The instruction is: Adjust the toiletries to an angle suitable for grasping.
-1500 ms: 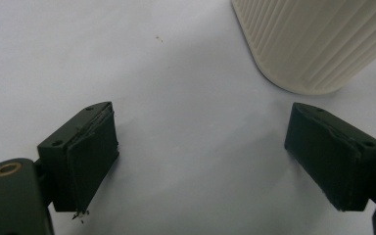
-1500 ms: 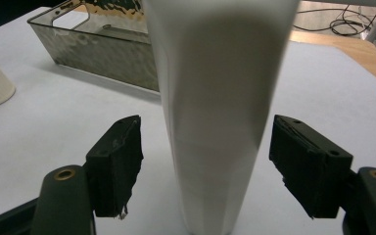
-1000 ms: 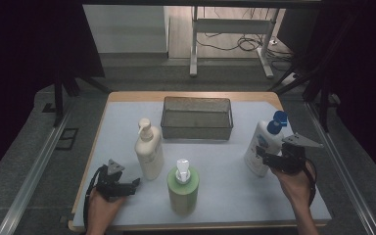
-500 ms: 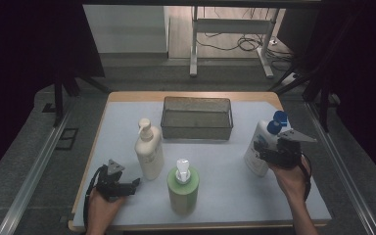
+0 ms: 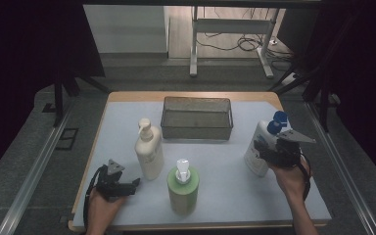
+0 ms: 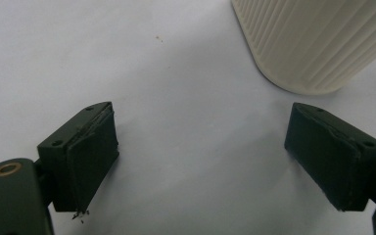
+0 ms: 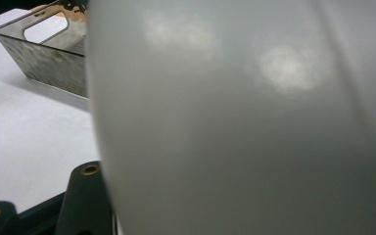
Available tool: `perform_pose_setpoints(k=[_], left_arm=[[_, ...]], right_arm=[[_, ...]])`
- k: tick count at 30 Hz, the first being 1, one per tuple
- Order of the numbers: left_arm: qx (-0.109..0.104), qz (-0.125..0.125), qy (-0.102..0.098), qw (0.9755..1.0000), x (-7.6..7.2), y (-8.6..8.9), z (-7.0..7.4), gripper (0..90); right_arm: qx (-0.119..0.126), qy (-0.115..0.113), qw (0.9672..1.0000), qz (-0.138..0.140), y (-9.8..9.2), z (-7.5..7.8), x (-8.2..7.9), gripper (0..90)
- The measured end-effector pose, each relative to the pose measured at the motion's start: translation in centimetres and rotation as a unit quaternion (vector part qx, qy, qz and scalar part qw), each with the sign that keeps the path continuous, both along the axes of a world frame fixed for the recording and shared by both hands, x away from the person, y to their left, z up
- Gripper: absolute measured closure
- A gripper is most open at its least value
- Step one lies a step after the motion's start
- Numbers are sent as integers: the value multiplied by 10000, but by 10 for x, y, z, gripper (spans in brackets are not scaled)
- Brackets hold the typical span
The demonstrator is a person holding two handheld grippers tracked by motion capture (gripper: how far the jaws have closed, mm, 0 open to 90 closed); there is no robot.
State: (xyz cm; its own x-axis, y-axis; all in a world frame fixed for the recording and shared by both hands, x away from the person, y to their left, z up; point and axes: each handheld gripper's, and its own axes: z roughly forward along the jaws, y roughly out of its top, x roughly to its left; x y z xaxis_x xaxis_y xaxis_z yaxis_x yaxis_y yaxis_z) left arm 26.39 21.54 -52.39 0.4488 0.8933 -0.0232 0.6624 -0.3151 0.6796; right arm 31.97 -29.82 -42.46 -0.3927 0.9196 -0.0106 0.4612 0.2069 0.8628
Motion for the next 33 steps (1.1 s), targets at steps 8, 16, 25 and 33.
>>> perform_pose_setpoints(k=[8, 16, 25, 33], left_arm=[[4, -3, 2, 10000, 0, 0, 0, 123], [-1, 2, -2, 10000, 0, 0, 0, 123], [-19, 19, -12, 10000, 0, 0, 0, 123], [-22, 20, -11, 10000, 0, 0, 0, 122]], right_arm=[[14, 61, 10000, 36, -1, 2, -2, 399], [87, 77, 9999, 101, -3, 7, -7, 401], [179, 34, 9995, 267, -1, 22, -10, 400], [221, 20, 9989, 412, 6, 33, -9, 400]])
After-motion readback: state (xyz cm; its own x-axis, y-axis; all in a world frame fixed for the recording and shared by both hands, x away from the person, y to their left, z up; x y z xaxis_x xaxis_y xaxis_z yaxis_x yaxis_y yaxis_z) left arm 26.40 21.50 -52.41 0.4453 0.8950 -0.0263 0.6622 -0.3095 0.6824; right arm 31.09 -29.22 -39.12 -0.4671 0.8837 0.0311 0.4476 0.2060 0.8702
